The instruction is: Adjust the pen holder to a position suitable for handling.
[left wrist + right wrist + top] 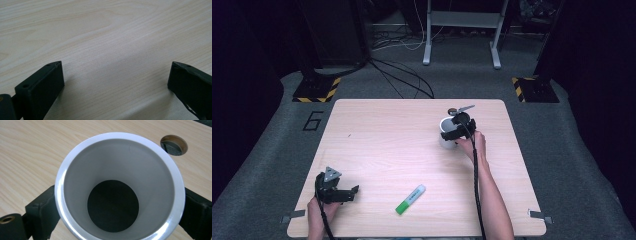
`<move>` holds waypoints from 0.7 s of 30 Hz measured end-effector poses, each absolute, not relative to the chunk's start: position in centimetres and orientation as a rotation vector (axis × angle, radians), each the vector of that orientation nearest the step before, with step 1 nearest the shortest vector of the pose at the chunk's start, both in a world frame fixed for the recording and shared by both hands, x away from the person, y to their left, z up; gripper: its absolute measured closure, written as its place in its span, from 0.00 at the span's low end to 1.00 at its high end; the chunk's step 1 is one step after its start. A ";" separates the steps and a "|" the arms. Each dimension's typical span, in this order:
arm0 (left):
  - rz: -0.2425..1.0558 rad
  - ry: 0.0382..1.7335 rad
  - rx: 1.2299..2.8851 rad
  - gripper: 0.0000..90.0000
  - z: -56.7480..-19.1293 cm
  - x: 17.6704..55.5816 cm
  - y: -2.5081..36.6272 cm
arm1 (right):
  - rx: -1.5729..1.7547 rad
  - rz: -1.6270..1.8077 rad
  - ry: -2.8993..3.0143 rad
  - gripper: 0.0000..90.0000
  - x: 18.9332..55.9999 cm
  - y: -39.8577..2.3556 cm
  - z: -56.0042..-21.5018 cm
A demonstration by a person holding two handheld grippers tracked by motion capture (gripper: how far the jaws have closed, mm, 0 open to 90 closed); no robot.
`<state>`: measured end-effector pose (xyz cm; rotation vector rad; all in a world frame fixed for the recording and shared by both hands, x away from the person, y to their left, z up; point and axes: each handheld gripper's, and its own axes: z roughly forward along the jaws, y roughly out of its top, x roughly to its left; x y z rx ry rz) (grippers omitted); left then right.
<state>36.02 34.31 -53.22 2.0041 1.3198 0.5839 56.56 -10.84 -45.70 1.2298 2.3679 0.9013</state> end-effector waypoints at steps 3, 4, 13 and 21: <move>0.584 1.320 2.003 0.01 -53.2 36.0 34.3 | 1.222 0.913 2.378 0.07 56.5 -10.0 -45.7; 0.584 1.320 2.004 0.01 -53.2 36.0 34.3 | 1.222 0.916 2.377 0.07 56.4 -9.8 -45.8; 0.584 1.320 2.003 0.01 -53.2 36.0 34.3 | 1.170 0.922 2.420 0.07 56.1 -7.4 -45.7; 0.583 1.320 2.005 0.01 -53.2 36.0 34.3 | 1.127 0.934 2.449 0.07 55.7 -5.6 -45.7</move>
